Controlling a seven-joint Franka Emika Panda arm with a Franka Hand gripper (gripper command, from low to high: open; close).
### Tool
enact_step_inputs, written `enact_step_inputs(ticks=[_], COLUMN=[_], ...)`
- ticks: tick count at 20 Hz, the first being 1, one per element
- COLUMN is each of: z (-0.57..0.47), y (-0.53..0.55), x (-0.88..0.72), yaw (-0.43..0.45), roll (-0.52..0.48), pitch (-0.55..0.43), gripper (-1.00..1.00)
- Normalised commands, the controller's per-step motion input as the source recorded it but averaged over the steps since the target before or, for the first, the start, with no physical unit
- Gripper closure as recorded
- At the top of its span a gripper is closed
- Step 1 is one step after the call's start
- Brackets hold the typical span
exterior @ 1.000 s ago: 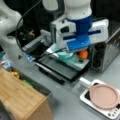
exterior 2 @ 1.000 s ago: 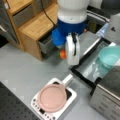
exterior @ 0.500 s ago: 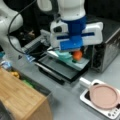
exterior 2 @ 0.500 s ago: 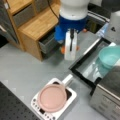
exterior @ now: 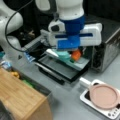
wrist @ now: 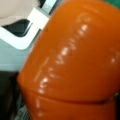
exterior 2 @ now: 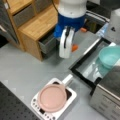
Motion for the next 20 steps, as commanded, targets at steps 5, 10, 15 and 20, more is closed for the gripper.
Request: enact_step_inputs(ticks=[5, 10, 15, 20], z=[-0.17, -0.15, -0.13, -0.13], y=[0.23, 0.15, 0.05, 0.01], x=[-0.60, -0.44, -0.23, -0.19], yaw=[-0.081, -0.129, -0.205, -0.423], roll=[-0.010, 0.028, 0.072, 0.098], pitch=[-0.112, -0.148, -0.154, -0.190], gripper=[1.00, 1.00, 1.00, 1.00])
